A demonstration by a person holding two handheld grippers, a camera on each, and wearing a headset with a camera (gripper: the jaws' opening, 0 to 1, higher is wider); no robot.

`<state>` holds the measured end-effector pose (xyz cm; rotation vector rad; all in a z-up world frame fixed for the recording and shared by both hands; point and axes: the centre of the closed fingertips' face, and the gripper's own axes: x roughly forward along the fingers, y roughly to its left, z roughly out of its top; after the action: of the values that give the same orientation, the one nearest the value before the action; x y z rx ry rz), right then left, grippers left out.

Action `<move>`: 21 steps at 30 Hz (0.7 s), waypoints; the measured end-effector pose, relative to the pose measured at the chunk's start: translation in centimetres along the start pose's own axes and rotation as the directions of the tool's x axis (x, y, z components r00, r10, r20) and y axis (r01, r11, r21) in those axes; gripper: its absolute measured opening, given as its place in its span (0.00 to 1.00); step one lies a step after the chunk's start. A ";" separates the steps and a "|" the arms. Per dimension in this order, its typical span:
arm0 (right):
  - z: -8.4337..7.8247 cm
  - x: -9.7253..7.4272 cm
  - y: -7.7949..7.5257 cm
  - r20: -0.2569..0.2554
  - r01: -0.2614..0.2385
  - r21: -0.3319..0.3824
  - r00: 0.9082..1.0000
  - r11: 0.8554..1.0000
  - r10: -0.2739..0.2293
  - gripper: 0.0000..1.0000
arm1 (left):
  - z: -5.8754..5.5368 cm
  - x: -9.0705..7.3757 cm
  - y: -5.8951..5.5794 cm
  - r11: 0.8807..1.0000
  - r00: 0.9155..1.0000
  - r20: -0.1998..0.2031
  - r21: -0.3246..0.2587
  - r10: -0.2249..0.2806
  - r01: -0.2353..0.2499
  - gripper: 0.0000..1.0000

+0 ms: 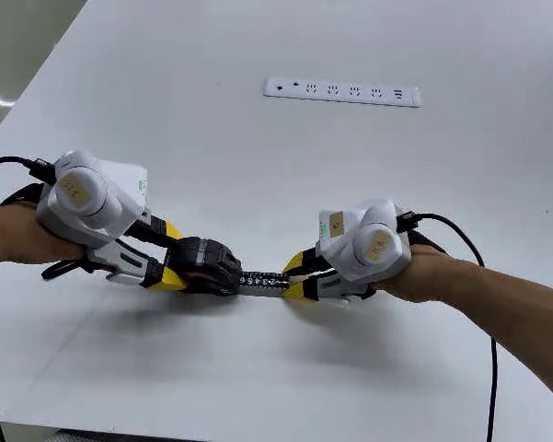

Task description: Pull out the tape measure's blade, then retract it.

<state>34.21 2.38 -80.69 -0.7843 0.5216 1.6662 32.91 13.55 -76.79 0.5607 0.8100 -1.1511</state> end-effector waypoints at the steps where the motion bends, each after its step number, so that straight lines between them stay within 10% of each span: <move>1: -0.1 -0.1 0.0 0.000 0.000 0.003 1.000 1.000 0.000 0.08 | 0.0 0.0 0.0 1.000 1.000 0.000 -0.001 0.000 0.000 0.25; 21: -2.3 -2.1 0.3 -0.016 -0.002 0.034 1.000 0.999 0.003 0.08 | 0.0 0.0 -0.1 1.000 1.000 0.000 -0.003 -0.002 0.002 0.25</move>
<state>34.68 -0.69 -80.74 -0.7733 0.5610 1.6503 32.81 13.47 -76.78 0.5571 0.8126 -1.1512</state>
